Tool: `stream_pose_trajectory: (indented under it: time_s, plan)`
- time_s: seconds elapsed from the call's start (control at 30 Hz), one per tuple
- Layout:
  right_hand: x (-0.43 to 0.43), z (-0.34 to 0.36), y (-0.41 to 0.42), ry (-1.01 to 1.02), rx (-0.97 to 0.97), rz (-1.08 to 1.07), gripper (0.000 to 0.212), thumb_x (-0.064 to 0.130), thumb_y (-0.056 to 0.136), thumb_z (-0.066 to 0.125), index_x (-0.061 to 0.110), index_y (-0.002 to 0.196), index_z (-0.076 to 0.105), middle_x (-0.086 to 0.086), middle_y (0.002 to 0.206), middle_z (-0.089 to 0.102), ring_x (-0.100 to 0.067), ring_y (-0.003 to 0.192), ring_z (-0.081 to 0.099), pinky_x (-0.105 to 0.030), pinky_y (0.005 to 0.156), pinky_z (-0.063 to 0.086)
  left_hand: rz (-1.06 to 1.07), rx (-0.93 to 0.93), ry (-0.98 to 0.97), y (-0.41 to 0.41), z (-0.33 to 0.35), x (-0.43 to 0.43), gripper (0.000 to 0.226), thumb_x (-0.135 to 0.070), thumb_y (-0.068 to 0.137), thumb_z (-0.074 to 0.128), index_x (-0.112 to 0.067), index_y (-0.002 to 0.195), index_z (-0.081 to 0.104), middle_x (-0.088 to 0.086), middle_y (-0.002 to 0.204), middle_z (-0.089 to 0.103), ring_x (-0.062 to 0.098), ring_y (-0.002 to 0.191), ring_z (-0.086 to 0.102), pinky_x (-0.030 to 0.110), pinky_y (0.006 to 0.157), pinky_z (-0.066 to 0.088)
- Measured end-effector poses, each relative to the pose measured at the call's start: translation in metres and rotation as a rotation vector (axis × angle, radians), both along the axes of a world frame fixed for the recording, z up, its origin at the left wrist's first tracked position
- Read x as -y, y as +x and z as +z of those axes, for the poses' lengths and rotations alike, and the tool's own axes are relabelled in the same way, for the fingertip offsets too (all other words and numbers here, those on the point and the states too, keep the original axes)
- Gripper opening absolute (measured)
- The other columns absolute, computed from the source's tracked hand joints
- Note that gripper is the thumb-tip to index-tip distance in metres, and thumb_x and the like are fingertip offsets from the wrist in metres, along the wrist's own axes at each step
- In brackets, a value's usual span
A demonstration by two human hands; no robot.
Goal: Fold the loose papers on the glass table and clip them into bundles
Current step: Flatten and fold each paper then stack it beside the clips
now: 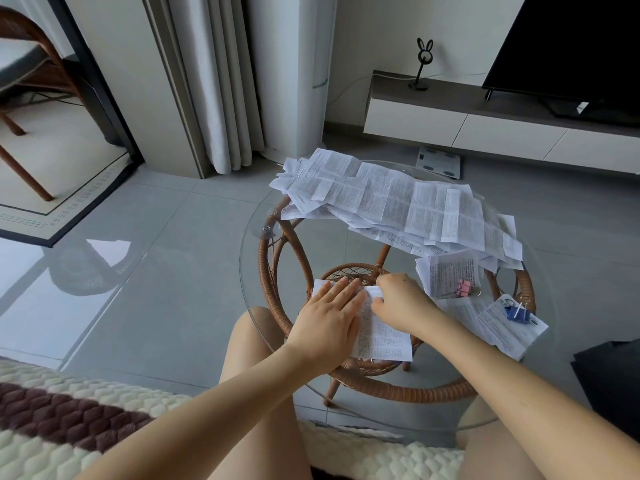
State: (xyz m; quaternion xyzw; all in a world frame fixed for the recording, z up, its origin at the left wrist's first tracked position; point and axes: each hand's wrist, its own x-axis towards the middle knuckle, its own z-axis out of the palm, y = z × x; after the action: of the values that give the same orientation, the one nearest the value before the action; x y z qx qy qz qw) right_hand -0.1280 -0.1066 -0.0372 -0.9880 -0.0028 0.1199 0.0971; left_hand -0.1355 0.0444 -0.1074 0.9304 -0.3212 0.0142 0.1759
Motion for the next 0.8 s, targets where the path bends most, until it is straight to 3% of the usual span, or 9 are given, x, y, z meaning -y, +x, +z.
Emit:
stream_pose_trajectory:
  time_s: [0.1, 0.17, 0.27, 0.37, 0.47, 0.57, 0.67, 0.73, 0.8]
  plan:
    - [-0.001, 0.0, 0.0, 0.005, -0.006, -0.008, 0.033, 0.011, 0.093, 0.043, 0.015, 0.063, 0.029, 0.0, 0.07, 0.038, -0.022, 0.075, 0.044, -0.022, 0.048, 0.023, -0.029, -0.018, 0.075, -0.003, 0.001, -0.002, 0.069, -0.053, 0.093, 0.009, -0.018, 0.152, 0.02, 0.0, 0.158, 0.009, 0.016, 0.147, -0.002, 0.041, 0.12, 0.0]
    - [-0.003, 0.001, -0.002, 0.009, -0.005, -0.013, 0.027, 0.013, 0.095, 0.043, 0.013, 0.069, 0.035, -0.006, 0.083, 0.05, -0.021, 0.079, 0.045, -0.025, 0.055, 0.029, -0.036, -0.021, 0.131, -0.004, 0.003, -0.003, 0.075, -0.06, 0.091, 0.004, -0.019, 0.153, 0.01, -0.001, 0.159, -0.002, 0.015, 0.146, -0.013, 0.04, 0.119, -0.006]
    - [-0.004, 0.002, -0.009, 0.02, 0.021, -0.045, 0.009, 0.014, 0.096, 0.043, 0.009, 0.098, 0.05, -0.015, 0.11, 0.058, -0.027, 0.094, 0.054, -0.026, 0.067, 0.033, -0.042, -0.019, 0.171, -0.005, 0.004, -0.003, 0.079, -0.065, 0.089, 0.003, -0.021, 0.153, 0.005, -0.001, 0.159, -0.006, 0.014, 0.144, -0.019, 0.04, 0.118, -0.01]
    - [-0.006, -0.005, -0.029, -0.066, 0.222, -0.062, 0.036, 0.016, 0.091, 0.057, 0.01, 0.125, 0.048, -0.013, 0.123, 0.054, -0.03, 0.112, 0.052, -0.033, 0.085, 0.043, -0.037, -0.011, 0.165, -0.005, 0.004, -0.003, 0.079, -0.066, 0.088, 0.004, -0.022, 0.153, 0.006, 0.0, 0.159, -0.003, 0.013, 0.143, -0.019, 0.039, 0.118, -0.011]
    - [-0.015, -0.024, -0.056, -0.099, 0.437, -0.043, 0.054, 0.01, 0.072, 0.076, 0.008, 0.122, 0.058, -0.013, 0.122, 0.059, -0.032, 0.115, 0.055, -0.042, 0.1, 0.043, -0.046, 0.001, 0.16, -0.005, 0.006, -0.003, 0.076, -0.065, 0.087, 0.003, -0.027, 0.153, 0.006, -0.001, 0.158, -0.005, 0.011, 0.142, -0.02, 0.038, 0.117, -0.013]
    - [-0.019, -0.056, -0.079, -0.025, 0.408, -0.013, 0.039, 0.017, 0.09, 0.055, 0.006, 0.127, 0.058, -0.011, 0.132, 0.057, -0.027, 0.125, 0.052, -0.041, 0.115, 0.026, -0.064, 0.003, 0.192, -0.006, 0.007, -0.003, 0.072, -0.064, 0.088, -0.001, -0.031, 0.151, 0.003, -0.001, 0.156, -0.009, 0.014, 0.141, -0.021, 0.037, 0.117, -0.014]
    - [-0.014, -0.069, -0.089, -0.035, 0.318, -0.029, 0.059, 0.034, 0.102, 0.008, 0.008, 0.135, 0.05, -0.006, 0.142, 0.047, -0.022, 0.134, 0.041, -0.044, 0.11, 0.016, -0.06, 0.019, 0.155, -0.005, 0.005, -0.004, 0.07, -0.062, 0.09, -0.002, -0.031, 0.151, 0.009, 0.005, 0.158, 0.001, 0.017, 0.144, -0.016, 0.037, 0.116, -0.014]
    - [-0.013, -0.066, -0.092, -0.05, 0.309, -0.047, 0.061, 0.037, 0.101, 0.006, 0.011, 0.137, 0.048, -0.004, 0.144, 0.044, -0.022, 0.135, 0.039, -0.047, 0.107, 0.018, -0.07, 0.011, 0.147, -0.005, 0.005, -0.004, 0.069, -0.063, 0.09, -0.003, -0.033, 0.15, 0.009, 0.005, 0.159, 0.002, 0.017, 0.144, -0.015, 0.038, 0.116, -0.014]
    - [-0.015, -0.065, -0.094, -0.033, 0.317, -0.063, 0.053, 0.035, 0.099, 0.018, 0.013, 0.137, 0.048, -0.002, 0.144, 0.044, -0.022, 0.135, 0.04, -0.048, 0.106, 0.018, -0.093, -0.035, 0.175, -0.003, 0.005, -0.006, 0.069, -0.068, 0.086, -0.003, -0.042, 0.149, 0.005, 0.001, 0.159, -0.006, 0.016, 0.143, -0.02, 0.039, 0.117, -0.015]
